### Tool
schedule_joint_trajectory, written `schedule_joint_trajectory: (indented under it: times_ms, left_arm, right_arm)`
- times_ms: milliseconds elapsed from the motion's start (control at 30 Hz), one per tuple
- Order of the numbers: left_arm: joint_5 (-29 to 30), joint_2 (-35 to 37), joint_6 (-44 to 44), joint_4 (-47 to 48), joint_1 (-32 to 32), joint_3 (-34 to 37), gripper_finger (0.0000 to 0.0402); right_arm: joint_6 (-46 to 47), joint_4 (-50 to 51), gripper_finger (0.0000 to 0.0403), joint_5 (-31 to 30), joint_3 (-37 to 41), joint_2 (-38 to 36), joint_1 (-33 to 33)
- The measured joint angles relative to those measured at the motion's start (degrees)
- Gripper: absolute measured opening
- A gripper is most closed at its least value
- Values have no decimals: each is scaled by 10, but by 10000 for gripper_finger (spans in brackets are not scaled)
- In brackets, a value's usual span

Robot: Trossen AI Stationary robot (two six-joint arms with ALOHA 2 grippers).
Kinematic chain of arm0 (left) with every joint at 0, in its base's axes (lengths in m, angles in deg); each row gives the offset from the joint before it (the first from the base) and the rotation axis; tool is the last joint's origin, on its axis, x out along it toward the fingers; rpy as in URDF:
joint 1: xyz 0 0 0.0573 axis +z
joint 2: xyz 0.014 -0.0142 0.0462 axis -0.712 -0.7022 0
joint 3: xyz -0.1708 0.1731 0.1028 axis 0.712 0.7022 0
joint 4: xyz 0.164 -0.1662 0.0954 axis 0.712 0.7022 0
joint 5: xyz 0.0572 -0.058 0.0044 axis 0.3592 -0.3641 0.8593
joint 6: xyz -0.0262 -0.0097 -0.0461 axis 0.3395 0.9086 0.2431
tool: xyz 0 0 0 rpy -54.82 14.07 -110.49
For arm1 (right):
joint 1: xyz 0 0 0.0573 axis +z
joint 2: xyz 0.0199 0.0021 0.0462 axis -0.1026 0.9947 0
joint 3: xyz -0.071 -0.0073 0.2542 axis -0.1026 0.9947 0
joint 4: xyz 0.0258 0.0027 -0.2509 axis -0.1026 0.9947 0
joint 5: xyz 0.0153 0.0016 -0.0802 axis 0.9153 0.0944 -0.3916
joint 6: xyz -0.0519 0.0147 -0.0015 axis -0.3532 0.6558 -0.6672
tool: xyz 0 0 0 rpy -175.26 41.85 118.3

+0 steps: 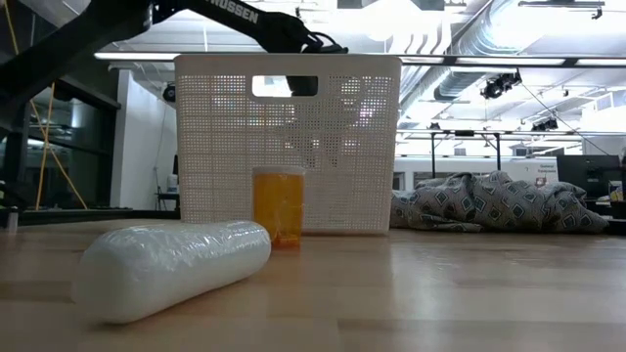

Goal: Pick & place medical supplies in basket/bin
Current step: Put the orange pill bottle into the white laundry organizer

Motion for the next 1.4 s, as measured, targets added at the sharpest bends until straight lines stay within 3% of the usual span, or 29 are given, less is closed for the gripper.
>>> schedule_joint_trajectory:
  times_ms: [600,867,1000,1067,1400]
  left_arm:
    - [-5,5,19,32,0,-2,319]
    - [-14,10,22,140,-13,-97,319]
    - [-2,14,4,160,-28,-156,319]
    - [10,43,2,146,-36,-135,319]
    - [113,137,36,263,-62,-132,319]
  right_arm:
    - [0,0,108,3,0,0,0]
    - [0,-1,108,-1,0,0,0]
    - [0,-1,108,-1,0,0,0]
    - [3,-1,108,-1,0,0,0]
    - [9,1,108,-14,0,0,0]
